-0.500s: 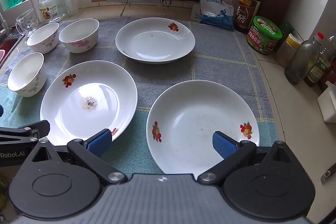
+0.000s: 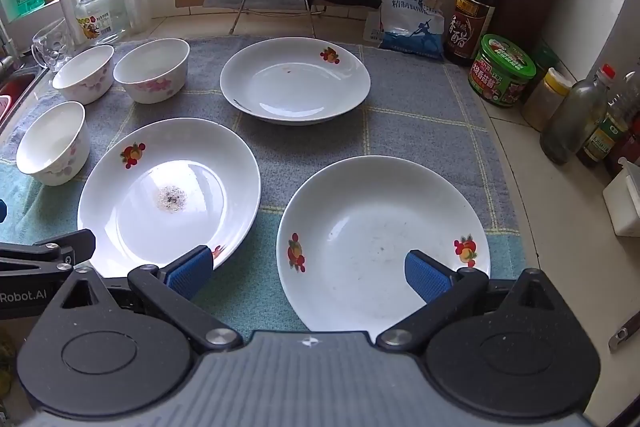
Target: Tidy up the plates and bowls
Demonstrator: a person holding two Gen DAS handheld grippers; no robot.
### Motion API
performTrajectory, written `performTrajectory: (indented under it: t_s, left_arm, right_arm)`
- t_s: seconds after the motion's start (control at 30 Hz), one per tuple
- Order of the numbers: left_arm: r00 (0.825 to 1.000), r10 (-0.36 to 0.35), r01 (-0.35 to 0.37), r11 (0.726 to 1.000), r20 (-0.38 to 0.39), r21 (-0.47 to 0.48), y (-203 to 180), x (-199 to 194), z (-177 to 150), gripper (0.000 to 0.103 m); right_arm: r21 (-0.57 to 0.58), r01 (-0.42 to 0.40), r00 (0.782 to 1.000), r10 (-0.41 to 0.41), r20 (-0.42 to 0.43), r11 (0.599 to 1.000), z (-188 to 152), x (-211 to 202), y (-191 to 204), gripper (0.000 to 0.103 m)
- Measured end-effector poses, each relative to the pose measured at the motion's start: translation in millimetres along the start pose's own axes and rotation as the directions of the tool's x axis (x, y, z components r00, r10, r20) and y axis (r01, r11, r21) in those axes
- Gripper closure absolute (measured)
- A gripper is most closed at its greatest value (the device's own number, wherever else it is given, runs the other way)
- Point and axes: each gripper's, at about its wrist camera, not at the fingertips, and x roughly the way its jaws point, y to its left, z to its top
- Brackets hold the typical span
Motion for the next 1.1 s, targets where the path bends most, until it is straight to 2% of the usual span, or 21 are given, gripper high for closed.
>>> performTrajectory:
  t_s: [1.1]
  left_arm:
    - [1.0, -0.004, 0.004, 1.0, 0.015, -0.001, -1.4, -6.2, -1.6, 0.001]
  right_arm:
    - [-0.012, 0.002, 1.0, -0.001, 0.012, 1.0, -0.8, -2.9, 0.6, 0.0]
